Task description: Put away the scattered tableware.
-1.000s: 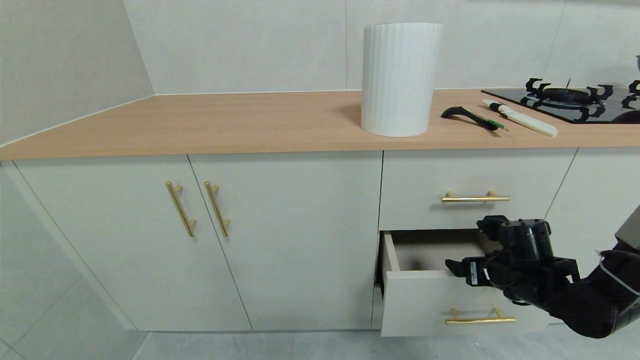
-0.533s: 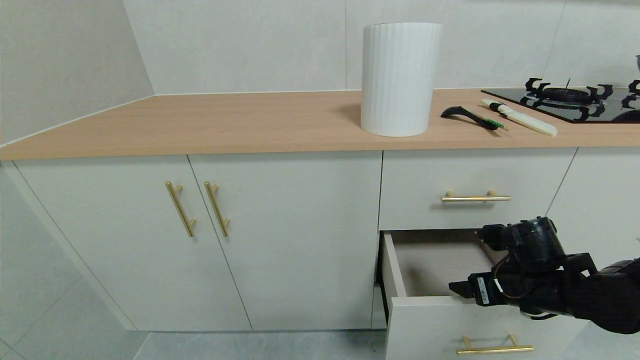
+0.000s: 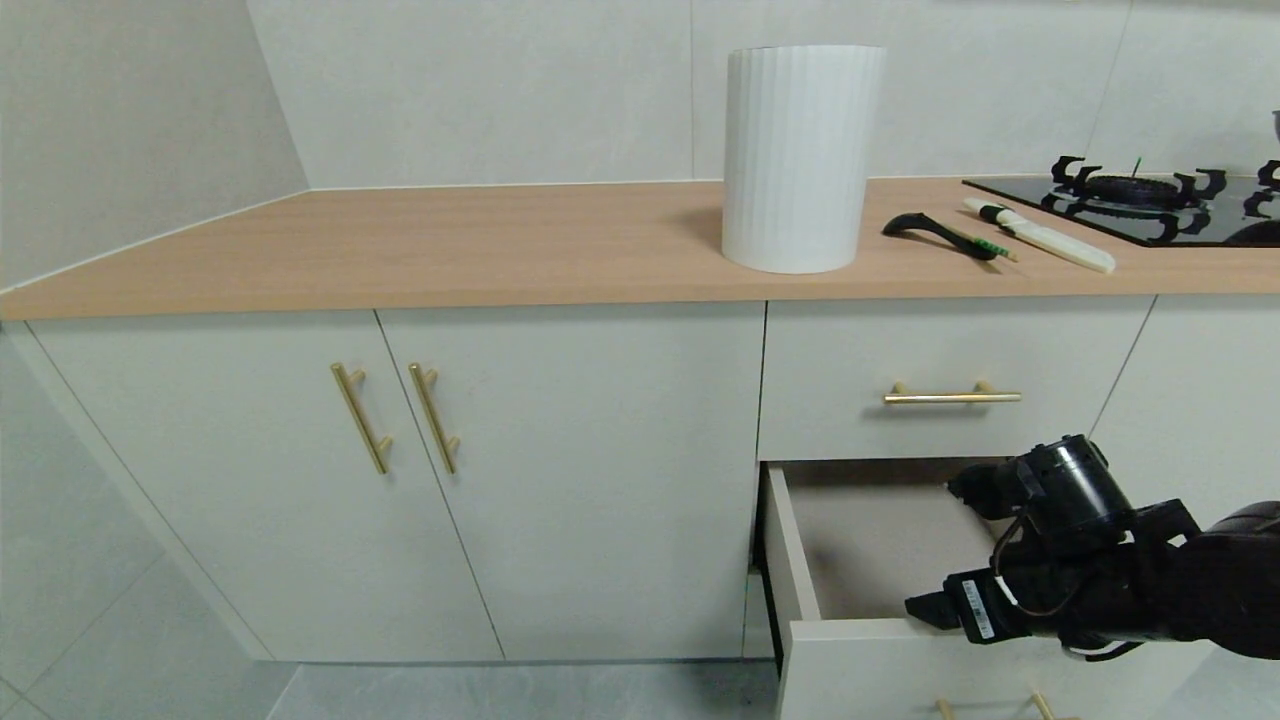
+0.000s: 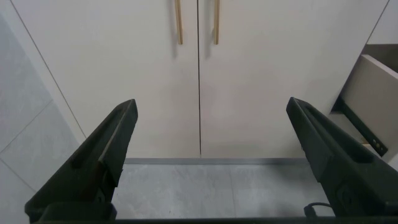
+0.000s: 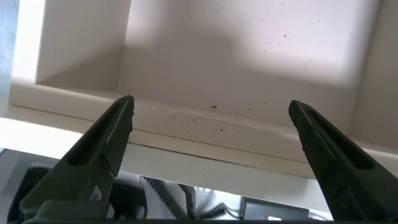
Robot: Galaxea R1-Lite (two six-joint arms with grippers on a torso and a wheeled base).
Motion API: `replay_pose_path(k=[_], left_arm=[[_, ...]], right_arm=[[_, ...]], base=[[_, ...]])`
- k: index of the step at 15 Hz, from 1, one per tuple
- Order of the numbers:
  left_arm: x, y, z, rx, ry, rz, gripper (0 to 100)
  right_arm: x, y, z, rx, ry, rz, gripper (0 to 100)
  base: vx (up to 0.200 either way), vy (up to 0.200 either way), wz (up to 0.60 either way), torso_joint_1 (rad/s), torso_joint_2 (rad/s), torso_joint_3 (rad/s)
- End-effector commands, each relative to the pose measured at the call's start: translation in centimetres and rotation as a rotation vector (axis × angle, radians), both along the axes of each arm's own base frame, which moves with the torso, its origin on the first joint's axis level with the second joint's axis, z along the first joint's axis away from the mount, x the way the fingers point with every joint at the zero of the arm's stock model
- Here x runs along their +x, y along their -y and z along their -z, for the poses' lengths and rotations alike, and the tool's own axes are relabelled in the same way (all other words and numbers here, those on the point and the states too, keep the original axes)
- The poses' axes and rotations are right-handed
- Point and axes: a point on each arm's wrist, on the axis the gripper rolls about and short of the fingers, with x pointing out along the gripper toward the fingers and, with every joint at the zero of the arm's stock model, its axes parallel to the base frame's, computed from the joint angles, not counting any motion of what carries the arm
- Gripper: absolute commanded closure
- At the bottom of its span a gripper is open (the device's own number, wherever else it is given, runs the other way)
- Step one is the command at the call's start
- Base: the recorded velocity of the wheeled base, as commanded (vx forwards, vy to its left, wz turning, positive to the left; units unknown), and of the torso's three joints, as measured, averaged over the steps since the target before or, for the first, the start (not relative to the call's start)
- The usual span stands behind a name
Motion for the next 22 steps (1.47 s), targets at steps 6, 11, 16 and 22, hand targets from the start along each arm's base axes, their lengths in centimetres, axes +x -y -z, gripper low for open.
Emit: replay_pose_path(k=[6, 11, 16, 22], left_arm=[[0.0, 0.0, 0.0, 0.0, -0.001, -0.001, 0], [0.0, 0.0, 0.0, 0.0, -0.001, -0.001, 0], [0.0, 0.0, 0.0, 0.0, -0.001, -0.001, 0], [0.0, 0.0, 0.0, 0.0, -0.001, -0.001, 0]], right_arm=[[-1.5, 0.1, -1.0, -0.08, -0.099, -0.074, 0], [-3.1, 0.2, -0.4, -0.179, -0.232, -0.175, 0], [-4.1, 0.1, -0.2, -0.227, -0.309, -0.224, 0], [-4.9, 0.1, 0.0, -0.271, -0.371, -0.283, 0]], base=[[0.0, 0.0, 0.0, 0.0, 0.0, 0.0], [0.0, 0.0, 0.0, 0.0, 0.0, 0.0], [0.0, 0.0, 0.0, 0.0, 0.0, 0.0], [0.0, 0.0, 0.0, 0.0, 0.0, 0.0]])
